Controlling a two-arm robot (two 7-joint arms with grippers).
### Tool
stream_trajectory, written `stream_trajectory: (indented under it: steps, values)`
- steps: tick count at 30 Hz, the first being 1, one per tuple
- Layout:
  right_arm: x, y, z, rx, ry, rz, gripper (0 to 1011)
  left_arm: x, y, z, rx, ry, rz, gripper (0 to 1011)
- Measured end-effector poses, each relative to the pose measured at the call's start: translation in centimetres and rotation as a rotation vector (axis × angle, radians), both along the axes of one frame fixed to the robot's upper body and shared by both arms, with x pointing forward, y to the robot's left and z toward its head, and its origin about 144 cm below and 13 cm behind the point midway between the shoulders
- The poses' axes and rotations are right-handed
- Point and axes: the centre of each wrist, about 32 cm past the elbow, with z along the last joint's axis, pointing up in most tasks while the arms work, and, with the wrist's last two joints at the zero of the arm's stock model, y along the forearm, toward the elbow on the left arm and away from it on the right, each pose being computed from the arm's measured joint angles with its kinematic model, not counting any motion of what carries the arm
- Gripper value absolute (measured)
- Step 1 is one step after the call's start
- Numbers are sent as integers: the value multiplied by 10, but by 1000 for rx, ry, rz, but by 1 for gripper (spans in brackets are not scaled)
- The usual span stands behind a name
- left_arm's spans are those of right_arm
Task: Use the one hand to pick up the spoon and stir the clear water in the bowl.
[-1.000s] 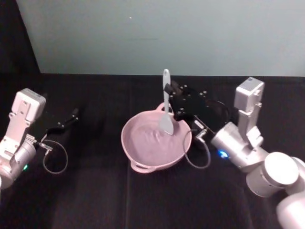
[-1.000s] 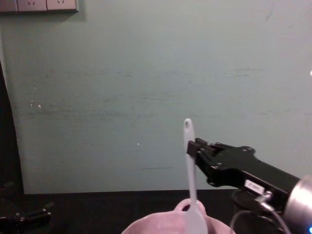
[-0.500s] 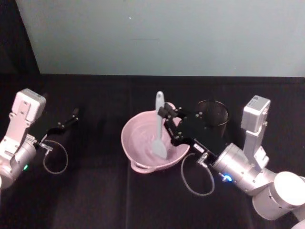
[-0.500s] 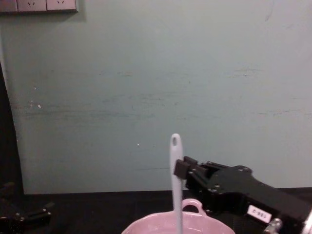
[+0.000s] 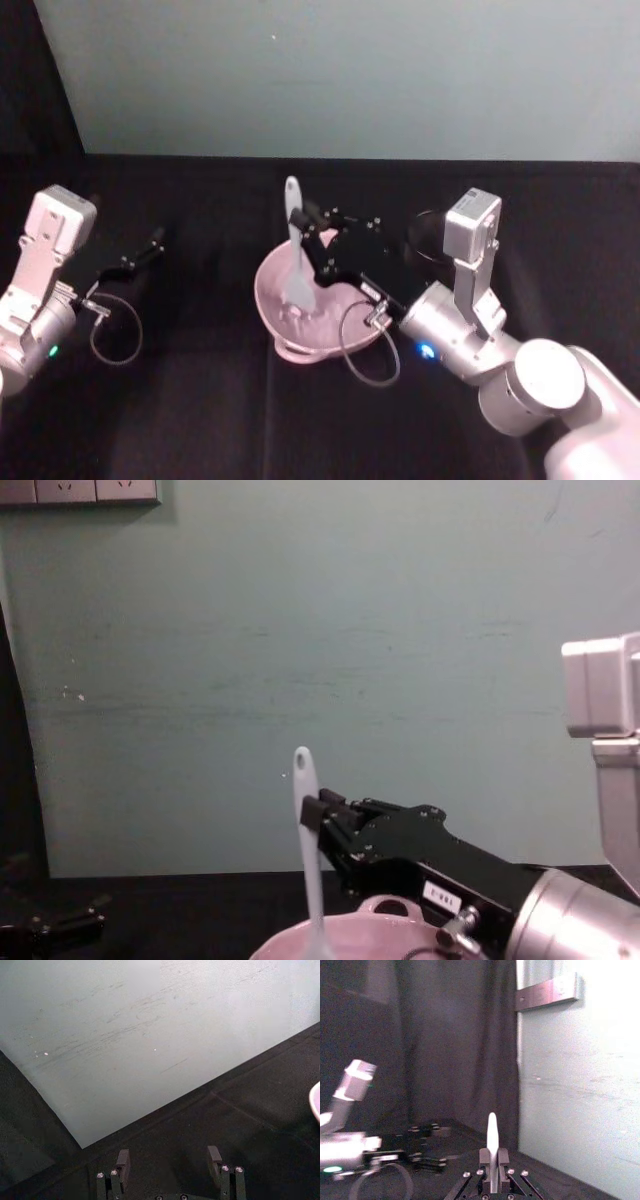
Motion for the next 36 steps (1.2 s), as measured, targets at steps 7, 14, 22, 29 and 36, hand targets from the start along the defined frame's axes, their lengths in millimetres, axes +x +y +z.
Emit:
stream_trajectory:
  steps: [7,14,22,29,36]
  values:
    - [16,-8,1,-11,-24,-77,108,0,0,0,0,0,0,1011]
    - [17,-28,1,-19,-19,-129,107,0,0,0,0,0,0,1011]
    - [-1,-42,9,20,-5,-119,107,0,0,0,0,0,0,1011]
    - [-16,-50,25,77,6,-96,107,0,0,0,0,0,0,1011]
    - [-19,-57,46,120,41,-100,107,0,0,0,0,0,0,1011]
